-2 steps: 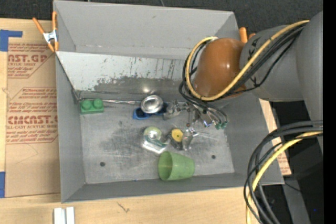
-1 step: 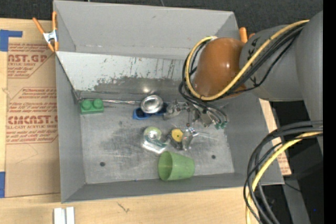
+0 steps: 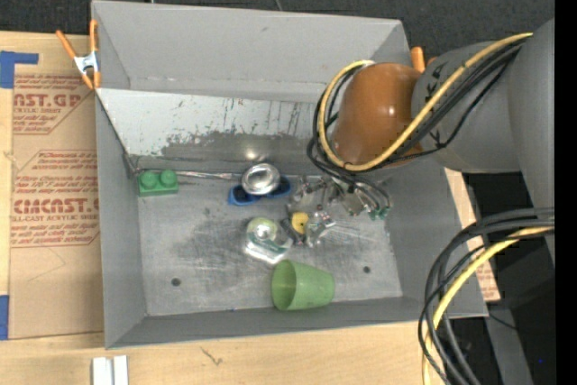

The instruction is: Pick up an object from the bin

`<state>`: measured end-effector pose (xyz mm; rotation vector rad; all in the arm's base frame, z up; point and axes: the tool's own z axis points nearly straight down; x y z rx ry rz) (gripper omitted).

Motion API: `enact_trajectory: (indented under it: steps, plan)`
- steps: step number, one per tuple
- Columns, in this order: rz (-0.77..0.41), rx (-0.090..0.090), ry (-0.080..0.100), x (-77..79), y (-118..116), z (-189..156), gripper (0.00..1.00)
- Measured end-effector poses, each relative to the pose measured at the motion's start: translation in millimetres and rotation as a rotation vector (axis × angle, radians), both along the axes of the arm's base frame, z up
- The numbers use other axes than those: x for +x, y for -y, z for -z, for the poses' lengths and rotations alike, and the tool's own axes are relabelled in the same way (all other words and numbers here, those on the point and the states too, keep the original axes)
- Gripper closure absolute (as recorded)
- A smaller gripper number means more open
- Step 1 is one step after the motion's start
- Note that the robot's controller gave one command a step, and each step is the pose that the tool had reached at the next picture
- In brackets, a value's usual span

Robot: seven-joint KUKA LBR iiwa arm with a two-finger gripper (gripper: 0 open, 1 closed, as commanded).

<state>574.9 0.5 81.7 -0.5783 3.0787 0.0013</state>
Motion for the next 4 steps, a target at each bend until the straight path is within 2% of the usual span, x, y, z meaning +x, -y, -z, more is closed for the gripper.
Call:
enact_trajectory:
  steps: [2, 3, 4]
  plan:
    - [0.002, -0.001, -0.006, 0.9, -0.8, -28.7, 1.00]
    - [0.003, -0.002, -0.005, 1.5, -1.3, -52.4, 1.00]
    - [0.003, -0.002, -0.003, 2.7, -2.1, -91.4, 1.00]
